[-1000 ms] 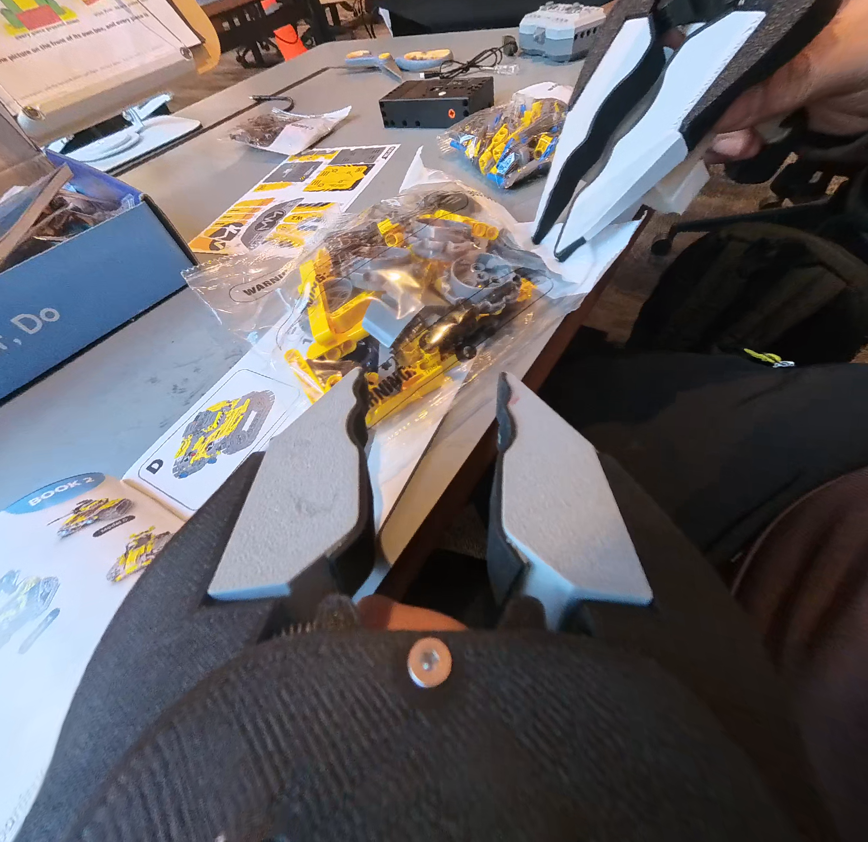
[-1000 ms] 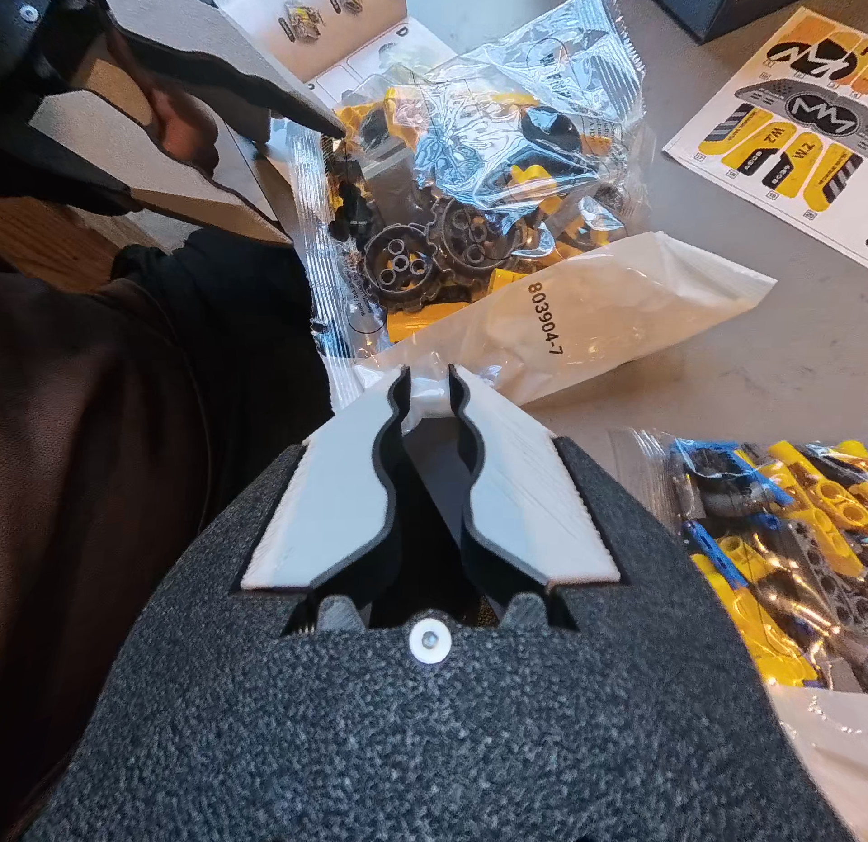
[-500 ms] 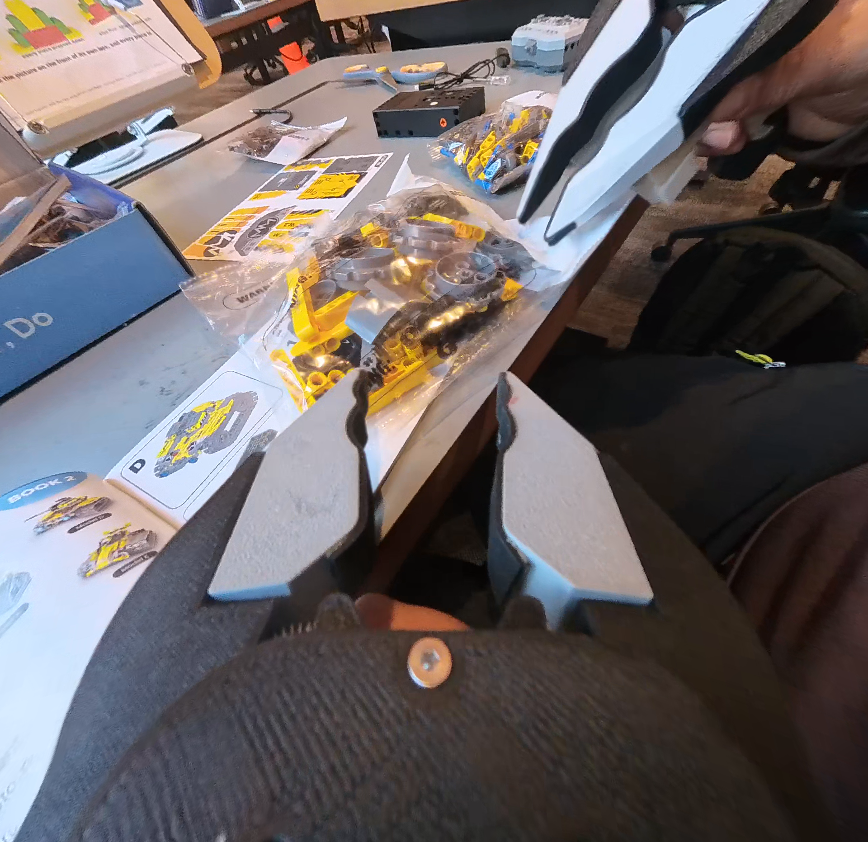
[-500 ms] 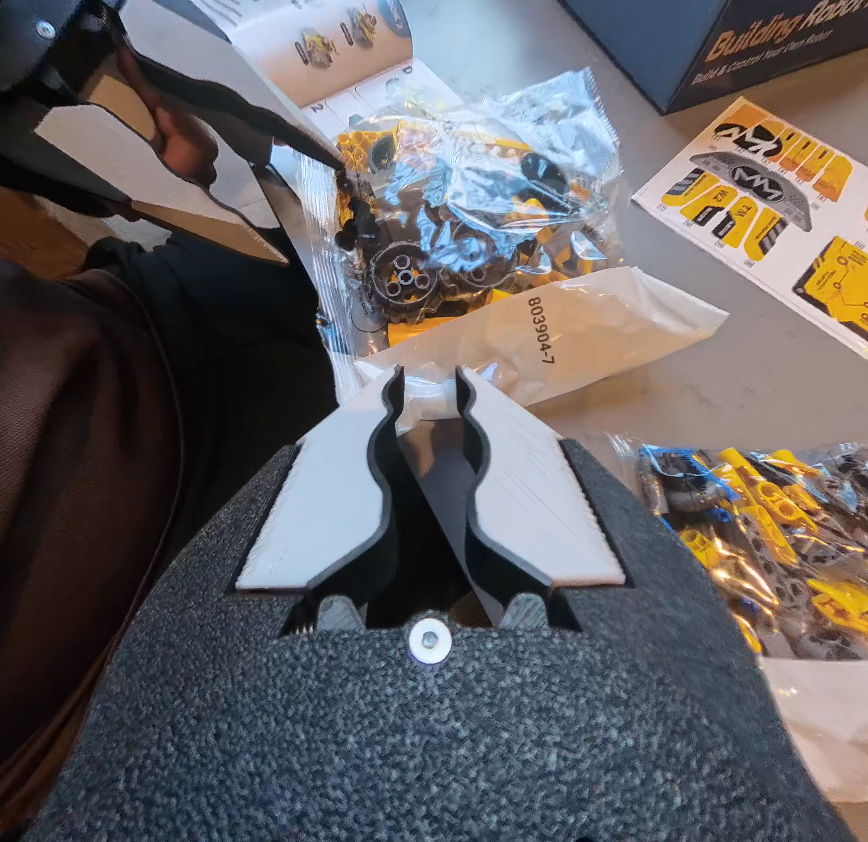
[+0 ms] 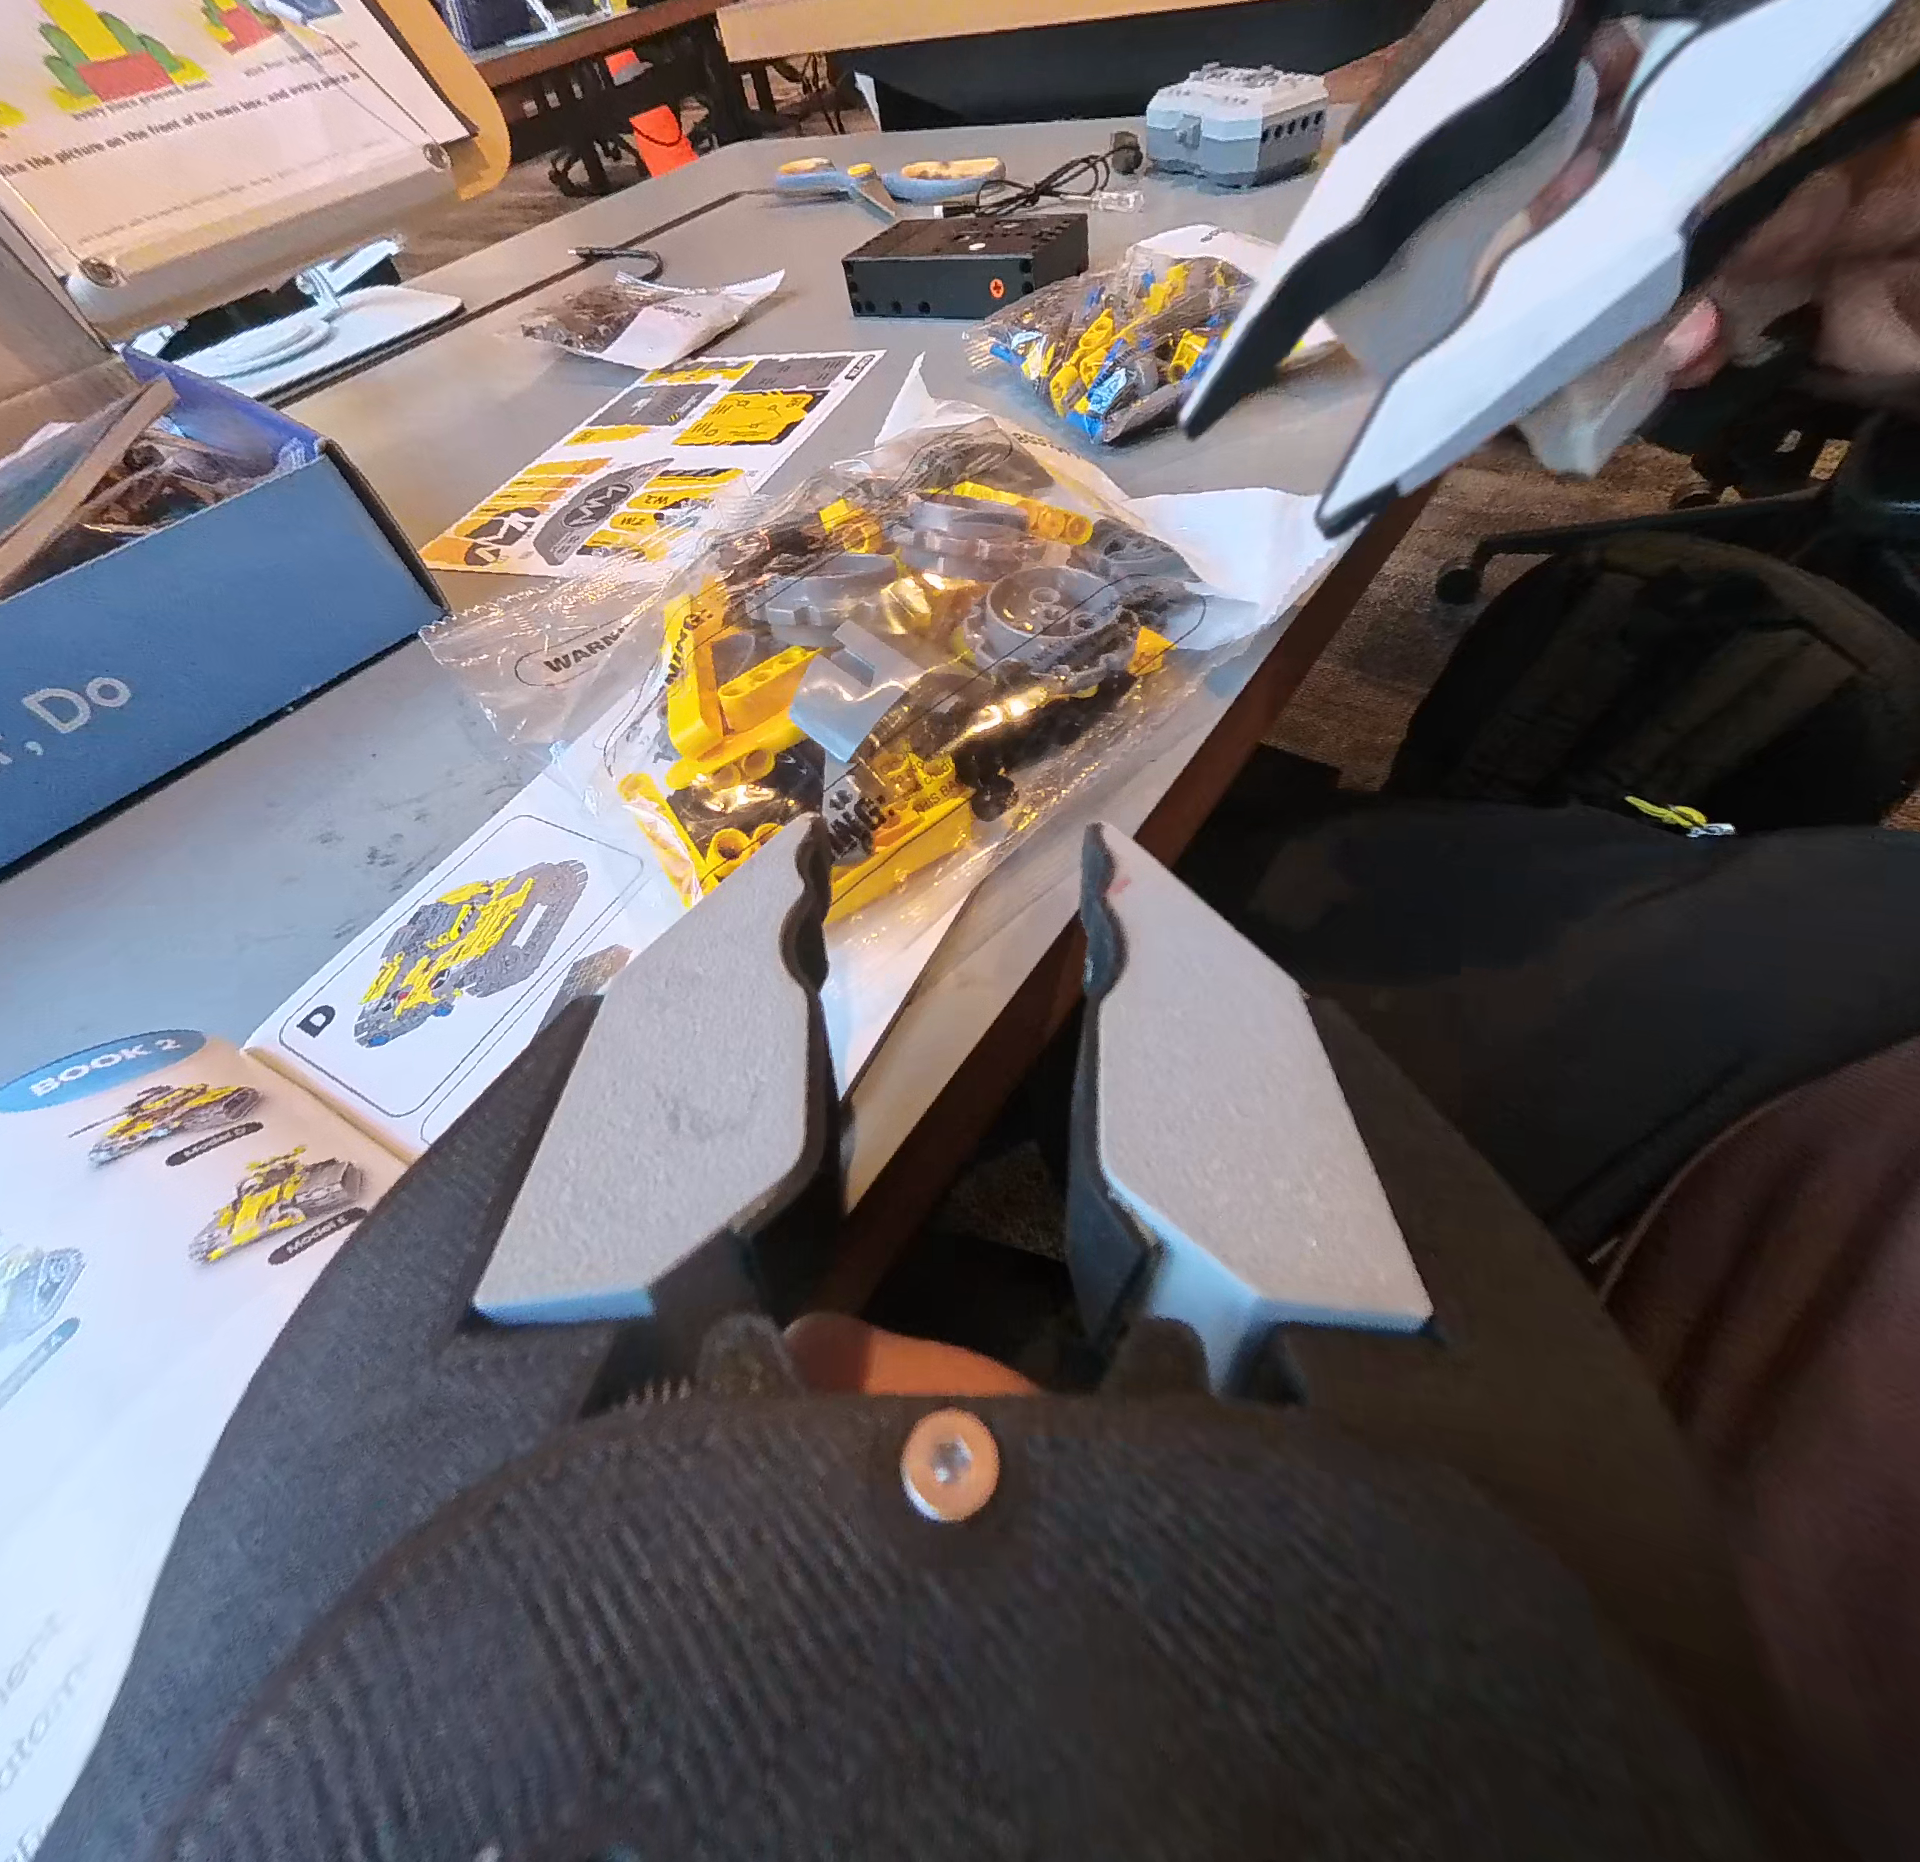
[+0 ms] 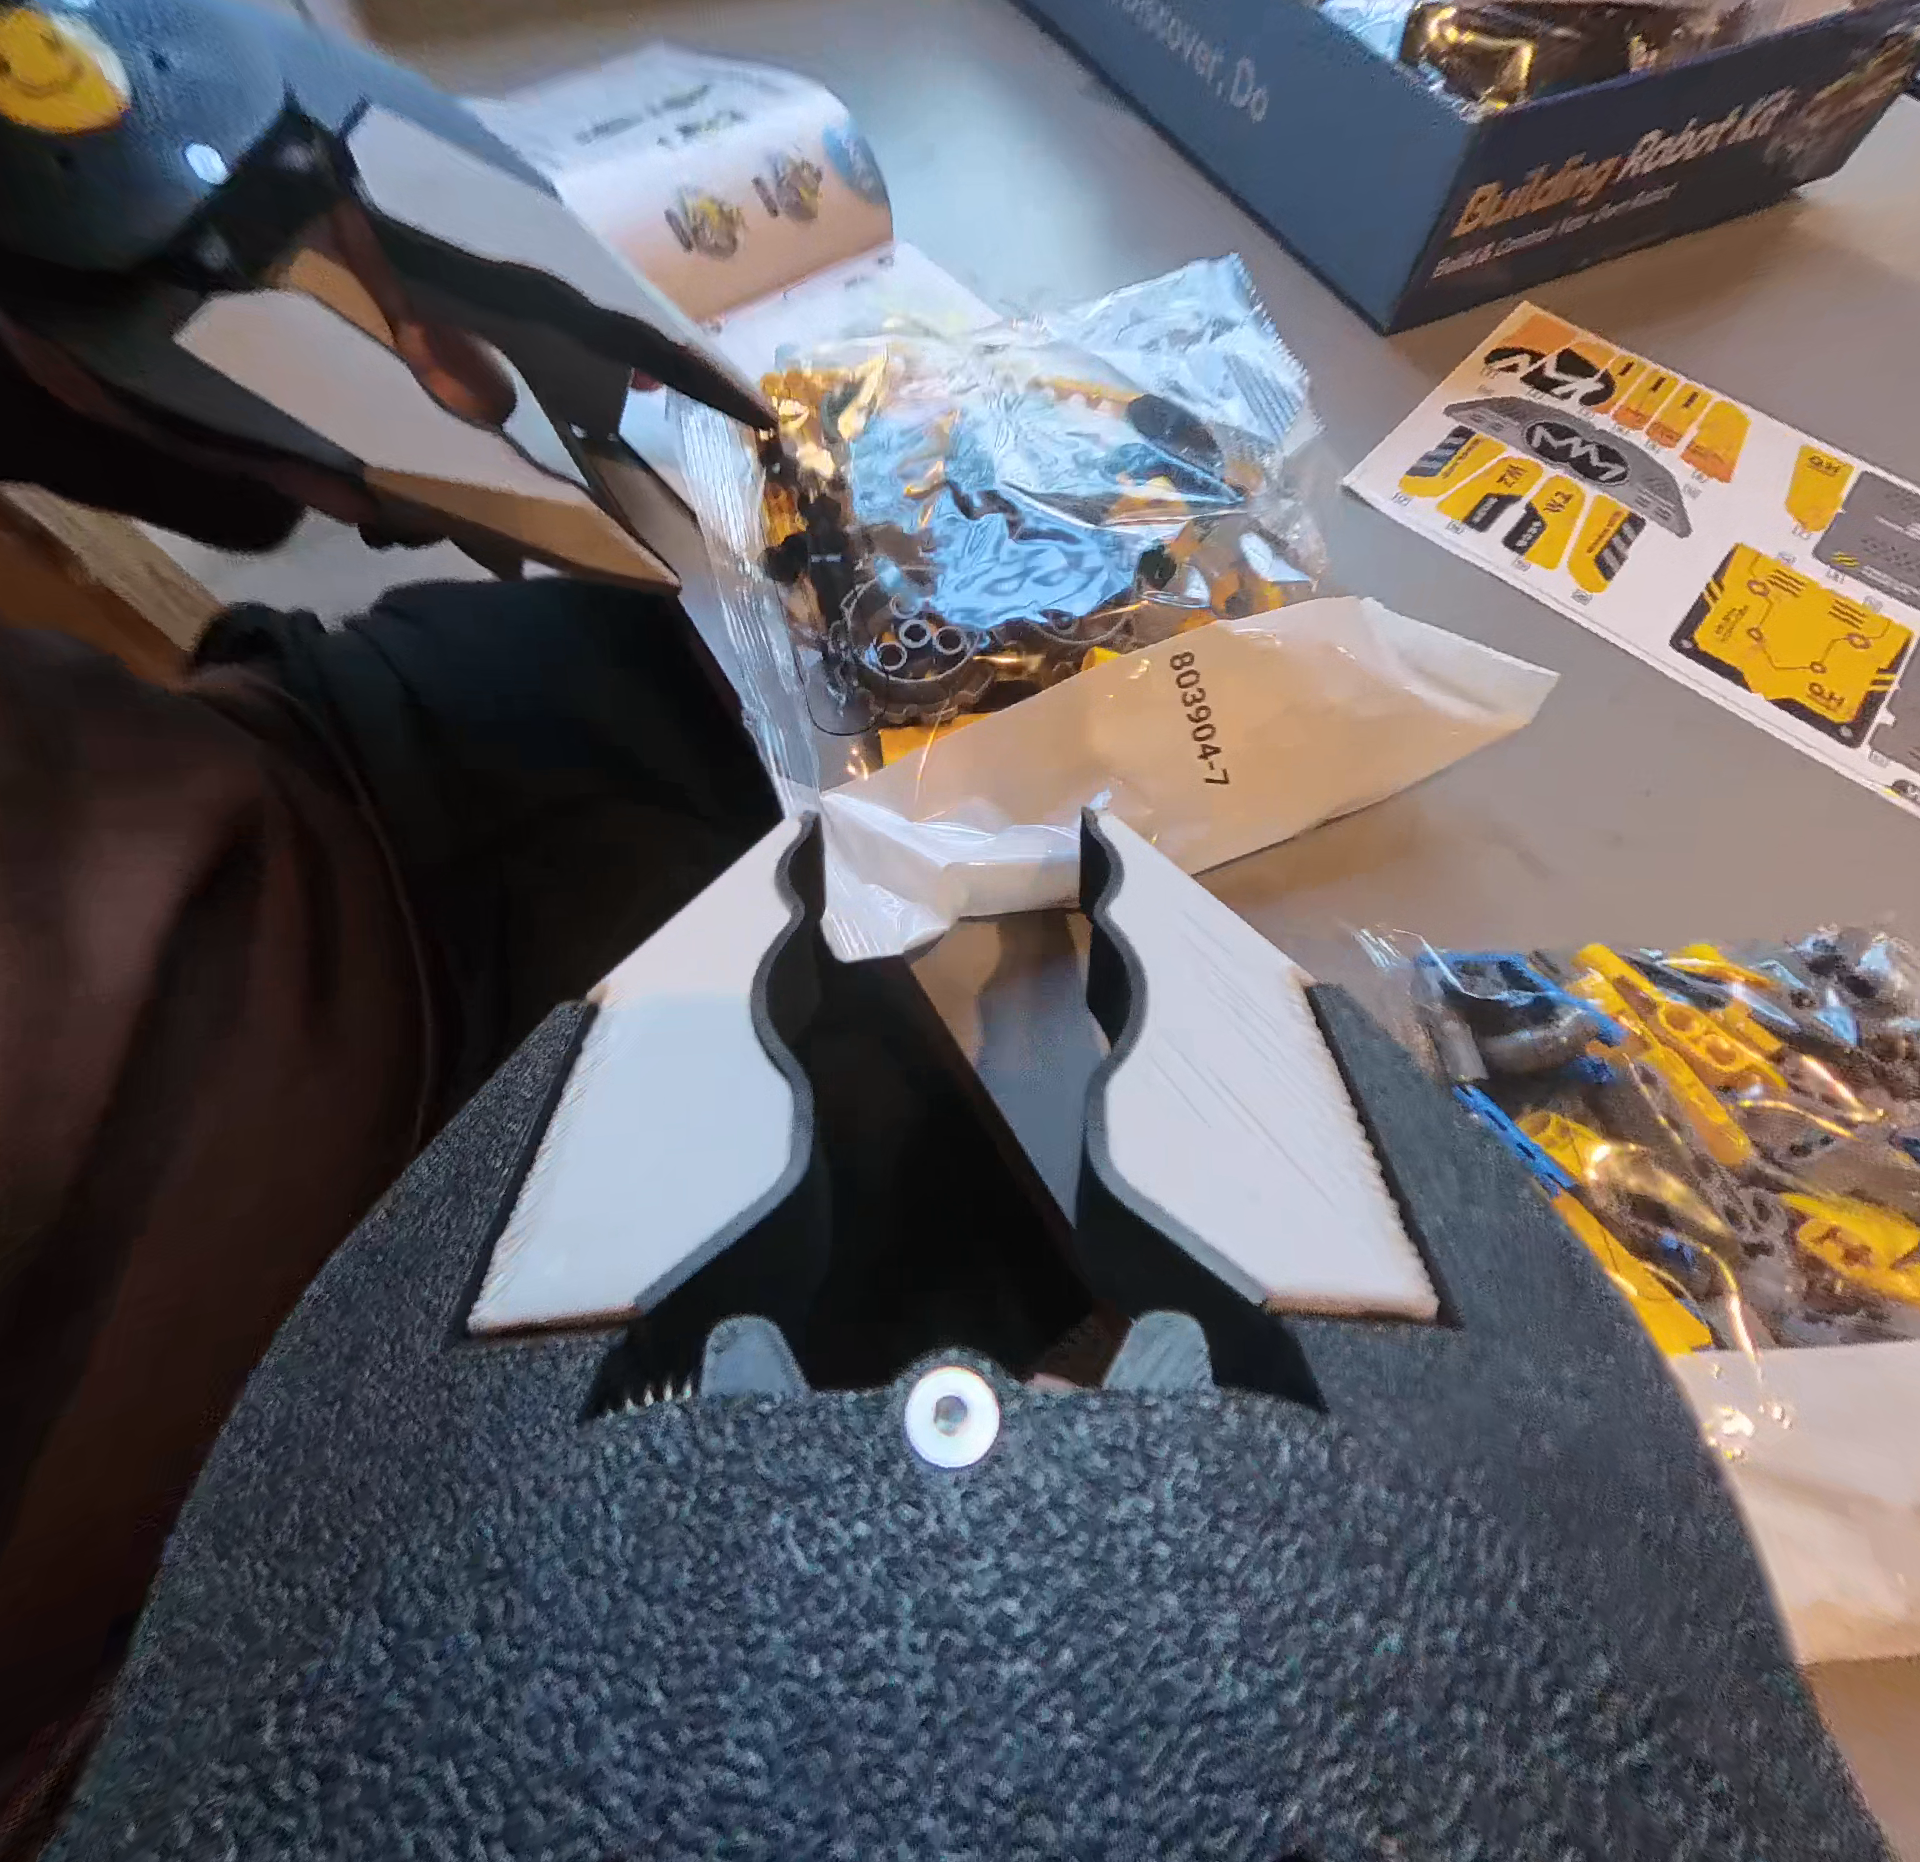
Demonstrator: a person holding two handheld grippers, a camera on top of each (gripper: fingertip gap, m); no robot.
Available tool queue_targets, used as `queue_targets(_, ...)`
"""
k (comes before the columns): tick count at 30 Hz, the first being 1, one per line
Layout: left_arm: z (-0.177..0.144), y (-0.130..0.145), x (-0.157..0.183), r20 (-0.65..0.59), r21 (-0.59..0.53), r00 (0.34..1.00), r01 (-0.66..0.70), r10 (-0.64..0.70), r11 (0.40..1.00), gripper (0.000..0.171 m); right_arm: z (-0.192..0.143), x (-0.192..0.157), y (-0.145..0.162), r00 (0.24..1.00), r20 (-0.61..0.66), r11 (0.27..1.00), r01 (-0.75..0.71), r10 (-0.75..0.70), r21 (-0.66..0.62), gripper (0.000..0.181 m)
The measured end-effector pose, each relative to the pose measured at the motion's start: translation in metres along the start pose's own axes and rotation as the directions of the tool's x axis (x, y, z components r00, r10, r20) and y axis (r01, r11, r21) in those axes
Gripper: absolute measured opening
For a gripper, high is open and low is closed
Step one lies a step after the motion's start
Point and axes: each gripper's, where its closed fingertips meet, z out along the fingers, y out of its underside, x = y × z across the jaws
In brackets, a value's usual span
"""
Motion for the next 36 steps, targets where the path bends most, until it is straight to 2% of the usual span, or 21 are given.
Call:
queue_targets(2,0.000,0.000,0.000,0.000,0.000,1.000,-0.001,0.001,1.000,0.046,0.007,-0.002,0.006,0.999,-0.012,0.998,0.045,-0.046,-0.049,0.048)
queue_targets(3,0.000,0.000,0.000,0.000,0.000,1.000,-0.002,0.002,1.000,0.046,0.010,-0.004,0.008,0.998,-0.018,0.995,0.067,-0.068,-0.071,0.040)
queue_targets(4,0.000,0.000,0.000,0.001,0.000,1.000,-0.004,0.004,1.000,0.046,0.012,-0.004,0.011,0.995,-0.026,0.991,0.093,-0.095,-0.094,0.021)
queue_targets(7,0.000,0.000,0.001,0.002,-0.002,1.000,-0.008,0.008,1.000,0.046,0.012,-0.005,0.011,0.981,-0.068,0.978,0.173,-0.182,-0.118,0.002)
queue_targets(8,0.000,0.000,0.001,0.002,-0.002,1.000,-0.009,0.009,1.000,0.046,0.012,-0.004,0.012,0.978,-0.079,0.974,0.183,-0.195,-0.130,0.001)
queue_targets(18,0.000,0.001,0.003,0.002,-0.005,1.000,-0.021,0.021,1.000,0.046,0.012,-0.004,0.021,1.000,0.026,0.993,-0.001,0.004,-0.122,0.001)
queue_targets(21,0.000,0.001,0.003,0.003,-0.006,1.000,-0.026,0.026,1.000,0.046,0.011,-0.004,0.022,1.000,0.018,0.992,0.012,-0.010,-0.125,0.002)
queue_targets(28,0.000,0.001,0.003,0.010,-0.004,0.999,-0.035,0.035,0.999,0.046,0.011,-0.003,0.021,0.987,-0.055,0.983,0.145,-0.152,-0.116,0.007)
queue_targets(32,0.000,0.002,0.003,0.012,-0.008,0.999,-0.039,0.039,0.999,0.047,0.008,-0.003,0.018,0.992,-0.043,0.988,0.117,-0.122,-0.096,0.009)
queue_targets(36,0.000,0.002,0.003,0.015,-0.009,0.999,-0.044,0.044,0.999,0.047,0.005,0.000,0.012,0.994,-0.051,0.994,0.093,-0.096,-0.057,0.029)
